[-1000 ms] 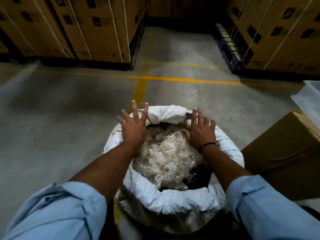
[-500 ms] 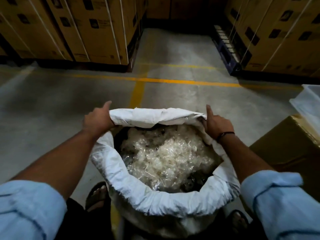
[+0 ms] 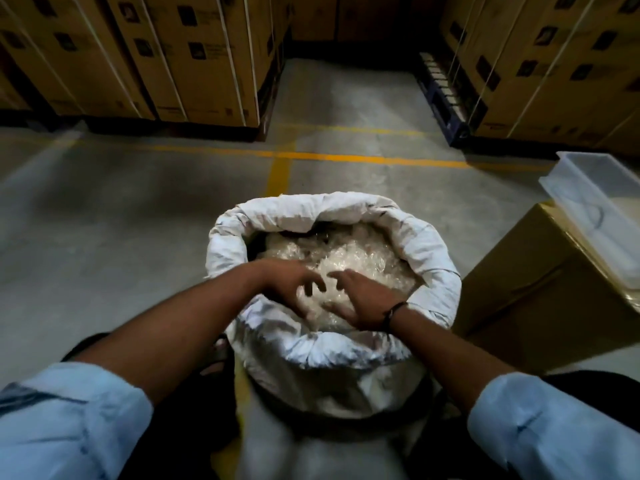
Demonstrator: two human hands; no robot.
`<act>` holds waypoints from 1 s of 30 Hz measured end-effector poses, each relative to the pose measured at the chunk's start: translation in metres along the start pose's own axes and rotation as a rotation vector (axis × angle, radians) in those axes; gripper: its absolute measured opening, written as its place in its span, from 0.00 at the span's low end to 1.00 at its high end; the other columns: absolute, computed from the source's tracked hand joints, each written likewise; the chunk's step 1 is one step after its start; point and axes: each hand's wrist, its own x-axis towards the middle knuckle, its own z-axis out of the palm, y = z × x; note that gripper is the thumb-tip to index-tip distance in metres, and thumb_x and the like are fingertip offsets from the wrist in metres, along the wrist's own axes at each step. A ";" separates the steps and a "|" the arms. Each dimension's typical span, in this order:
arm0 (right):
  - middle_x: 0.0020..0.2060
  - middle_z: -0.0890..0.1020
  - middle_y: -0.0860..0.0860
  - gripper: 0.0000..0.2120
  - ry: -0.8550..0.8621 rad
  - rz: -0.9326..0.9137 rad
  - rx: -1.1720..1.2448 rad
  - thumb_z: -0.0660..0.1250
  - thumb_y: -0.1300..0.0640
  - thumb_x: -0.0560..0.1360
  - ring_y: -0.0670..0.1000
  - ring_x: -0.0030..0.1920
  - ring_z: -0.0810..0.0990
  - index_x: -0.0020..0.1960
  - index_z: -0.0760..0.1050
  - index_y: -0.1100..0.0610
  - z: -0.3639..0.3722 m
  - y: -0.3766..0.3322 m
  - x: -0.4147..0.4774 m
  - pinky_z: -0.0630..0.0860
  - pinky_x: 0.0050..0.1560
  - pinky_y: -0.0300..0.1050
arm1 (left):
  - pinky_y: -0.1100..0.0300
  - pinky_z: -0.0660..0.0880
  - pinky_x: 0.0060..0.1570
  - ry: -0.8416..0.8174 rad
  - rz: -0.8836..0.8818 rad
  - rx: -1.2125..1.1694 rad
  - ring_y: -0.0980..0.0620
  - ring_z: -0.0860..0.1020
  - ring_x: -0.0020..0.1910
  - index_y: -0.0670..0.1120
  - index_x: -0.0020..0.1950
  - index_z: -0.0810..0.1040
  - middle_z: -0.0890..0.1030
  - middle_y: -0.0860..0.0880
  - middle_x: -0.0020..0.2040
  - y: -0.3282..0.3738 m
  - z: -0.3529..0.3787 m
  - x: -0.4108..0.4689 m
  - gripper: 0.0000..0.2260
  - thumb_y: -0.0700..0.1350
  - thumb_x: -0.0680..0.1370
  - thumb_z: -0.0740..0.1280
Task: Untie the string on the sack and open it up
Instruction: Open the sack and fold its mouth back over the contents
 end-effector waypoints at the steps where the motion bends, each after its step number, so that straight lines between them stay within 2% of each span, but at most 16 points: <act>1: 0.61 0.76 0.52 0.34 -0.072 0.060 0.073 0.61 0.31 0.73 0.52 0.56 0.78 0.71 0.64 0.50 0.009 -0.007 -0.010 0.75 0.55 0.49 | 0.57 0.72 0.61 -0.131 -0.028 0.053 0.51 0.77 0.61 0.58 0.72 0.67 0.79 0.55 0.62 0.009 0.012 0.000 0.40 0.68 0.64 0.75; 3: 0.60 0.77 0.52 0.38 -0.195 0.142 0.109 0.60 0.25 0.69 0.53 0.55 0.78 0.69 0.65 0.50 0.026 -0.014 -0.028 0.75 0.55 0.49 | 0.53 0.71 0.64 -0.233 -0.076 0.209 0.48 0.75 0.65 0.59 0.74 0.64 0.76 0.52 0.67 0.021 0.036 -0.005 0.46 0.74 0.60 0.73; 6: 0.62 0.76 0.55 0.46 -0.312 0.140 -0.006 0.60 0.20 0.63 0.58 0.58 0.78 0.67 0.64 0.52 0.042 -0.019 -0.048 0.75 0.58 0.52 | 0.51 0.72 0.62 -0.142 -0.063 0.389 0.46 0.75 0.64 0.61 0.71 0.66 0.76 0.50 0.67 0.028 0.057 -0.020 0.45 0.78 0.58 0.69; 8: 0.61 0.77 0.57 0.48 -0.360 0.123 -0.100 0.65 0.21 0.60 0.60 0.58 0.78 0.66 0.63 0.53 0.037 -0.022 -0.055 0.75 0.57 0.52 | 0.50 0.73 0.62 -0.087 -0.033 0.402 0.45 0.76 0.62 0.61 0.69 0.68 0.77 0.49 0.65 0.028 0.056 -0.028 0.43 0.77 0.58 0.69; 11: 0.61 0.79 0.58 0.50 -0.420 0.103 -0.241 0.73 0.27 0.58 0.61 0.59 0.79 0.69 0.62 0.54 0.033 -0.029 -0.062 0.75 0.56 0.52 | 0.49 0.73 0.63 -0.120 -0.020 0.375 0.44 0.75 0.63 0.60 0.72 0.64 0.73 0.48 0.67 0.029 0.061 -0.042 0.43 0.71 0.61 0.73; 13: 0.61 0.79 0.58 0.42 -0.424 0.097 -0.321 0.75 0.37 0.63 0.61 0.59 0.79 0.69 0.64 0.53 0.033 -0.036 -0.065 0.76 0.56 0.51 | 0.50 0.74 0.58 -0.099 -0.059 0.422 0.41 0.77 0.60 0.58 0.73 0.62 0.70 0.47 0.68 0.033 0.069 -0.049 0.41 0.64 0.64 0.76; 15: 0.59 0.80 0.57 0.29 -0.357 0.077 -0.341 0.70 0.42 0.69 0.60 0.58 0.80 0.65 0.69 0.53 0.019 -0.035 -0.070 0.77 0.54 0.51 | 0.54 0.73 0.54 -0.092 -0.095 0.330 0.41 0.78 0.58 0.51 0.70 0.68 0.74 0.45 0.65 0.032 0.062 -0.055 0.32 0.56 0.69 0.75; 17: 0.54 0.82 0.56 0.21 -0.197 0.075 -0.334 0.65 0.40 0.72 0.60 0.55 0.80 0.58 0.73 0.52 -0.012 -0.027 -0.076 0.77 0.52 0.51 | 0.59 0.71 0.51 -0.073 -0.112 0.123 0.44 0.79 0.55 0.46 0.62 0.76 0.80 0.45 0.58 0.027 0.037 -0.065 0.20 0.51 0.73 0.74; 19: 0.52 0.82 0.55 0.19 -0.047 0.061 -0.335 0.63 0.40 0.73 0.59 0.53 0.80 0.56 0.75 0.52 -0.041 -0.019 -0.081 0.77 0.49 0.49 | 0.61 0.70 0.47 0.021 -0.102 0.023 0.48 0.79 0.49 0.47 0.55 0.79 0.81 0.49 0.49 0.021 0.013 -0.073 0.13 0.49 0.73 0.73; 20: 0.51 0.82 0.55 0.18 -0.025 0.060 -0.344 0.63 0.41 0.74 0.58 0.53 0.80 0.55 0.74 0.52 -0.045 -0.019 -0.084 0.76 0.48 0.48 | 0.61 0.69 0.46 0.046 -0.084 0.024 0.49 0.78 0.48 0.48 0.54 0.79 0.79 0.50 0.47 0.022 0.009 -0.075 0.12 0.50 0.73 0.72; 22: 0.52 0.82 0.55 0.16 -0.053 0.071 -0.357 0.63 0.42 0.74 0.58 0.53 0.80 0.54 0.73 0.53 -0.038 -0.019 -0.092 0.75 0.47 0.48 | 0.61 0.68 0.46 0.062 -0.062 0.096 0.49 0.78 0.50 0.49 0.55 0.78 0.80 0.50 0.49 0.023 0.011 -0.074 0.14 0.52 0.72 0.73; 26: 0.55 0.80 0.56 0.17 -0.195 0.085 -0.368 0.63 0.43 0.76 0.60 0.56 0.80 0.57 0.72 0.54 -0.029 -0.020 -0.099 0.74 0.49 0.49 | 0.61 0.68 0.48 -0.028 -0.116 0.278 0.51 0.78 0.53 0.55 0.61 0.76 0.81 0.54 0.55 0.007 0.012 -0.081 0.28 0.64 0.65 0.76; 28: 0.56 0.80 0.56 0.17 -0.203 0.093 -0.366 0.63 0.43 0.76 0.59 0.57 0.79 0.58 0.72 0.54 -0.031 -0.024 -0.098 0.74 0.50 0.49 | 0.62 0.66 0.47 0.003 -0.125 0.347 0.52 0.77 0.51 0.58 0.62 0.74 0.81 0.55 0.54 -0.009 0.013 -0.084 0.31 0.65 0.63 0.76; 30: 0.57 0.80 0.55 0.18 -0.251 0.111 -0.291 0.63 0.44 0.75 0.59 0.57 0.79 0.60 0.72 0.53 -0.030 -0.024 -0.096 0.74 0.51 0.49 | 0.62 0.66 0.45 0.067 -0.196 0.299 0.54 0.76 0.49 0.59 0.60 0.76 0.80 0.56 0.52 -0.023 0.013 -0.088 0.29 0.63 0.62 0.77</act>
